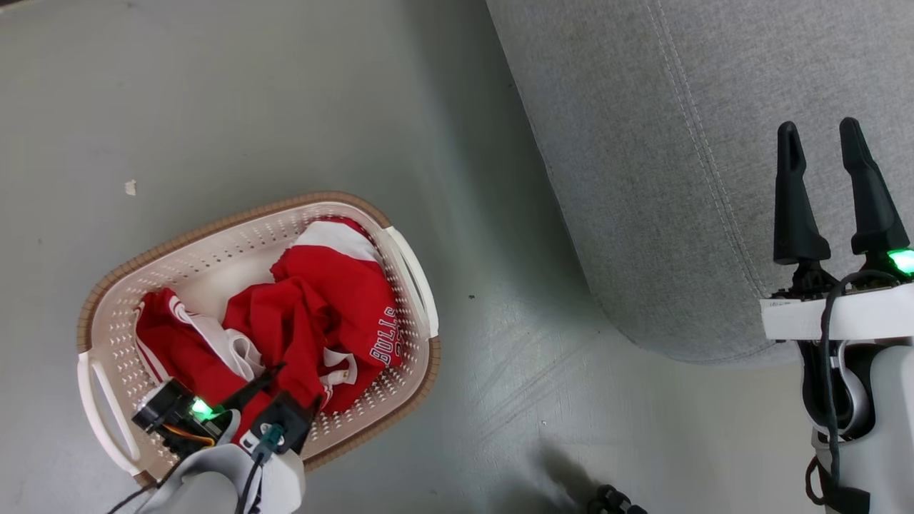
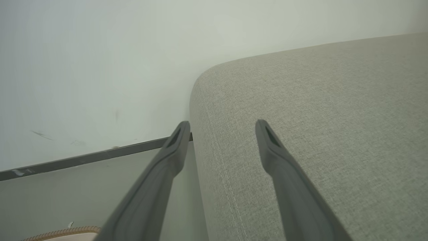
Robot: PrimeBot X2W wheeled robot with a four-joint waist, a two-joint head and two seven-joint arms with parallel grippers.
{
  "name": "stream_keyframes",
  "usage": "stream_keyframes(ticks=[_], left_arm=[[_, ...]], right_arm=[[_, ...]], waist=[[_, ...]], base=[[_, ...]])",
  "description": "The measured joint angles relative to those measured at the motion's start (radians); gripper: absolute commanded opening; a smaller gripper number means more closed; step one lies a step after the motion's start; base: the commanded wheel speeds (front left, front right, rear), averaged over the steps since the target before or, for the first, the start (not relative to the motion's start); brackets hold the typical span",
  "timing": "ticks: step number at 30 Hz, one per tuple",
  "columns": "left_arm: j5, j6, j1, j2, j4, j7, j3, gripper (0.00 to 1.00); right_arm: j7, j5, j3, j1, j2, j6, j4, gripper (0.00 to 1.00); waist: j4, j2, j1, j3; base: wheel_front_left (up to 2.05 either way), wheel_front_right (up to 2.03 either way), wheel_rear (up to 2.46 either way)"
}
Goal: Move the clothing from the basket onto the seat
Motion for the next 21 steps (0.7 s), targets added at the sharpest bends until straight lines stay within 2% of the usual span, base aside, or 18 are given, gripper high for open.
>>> stream_keyframes(ticks=[5,15,21], left_arm=[[0.010,0.002,-0.028,0.016,0.033,0.000,0.001,1.00],[0.028,0.050,-0.060,0.027,0.088,0.005,0.014,1.00],[0.025,0.060,-0.077,0.025,0.122,0.020,0.026,1.00]], right_arm=[[0.000,0.016,0.006,-0.019,0.000,0.000,0.001,1.00],[0.000,0.038,0.014,-0.057,0.000,0.000,0.005,1.00],[0.000,0.046,0.026,-0.073,0.000,0.000,0.008,1.00]], waist=[[-0.016,0.0000,0.0000,0.031],[-0.042,0.0000,0.0000,0.082],[-0.054,0.0000,0.0000,0.104]], base=[[0.00,0.00,0.00],[0.00,0.00,0.00],[0.00,0.00,0.00]])
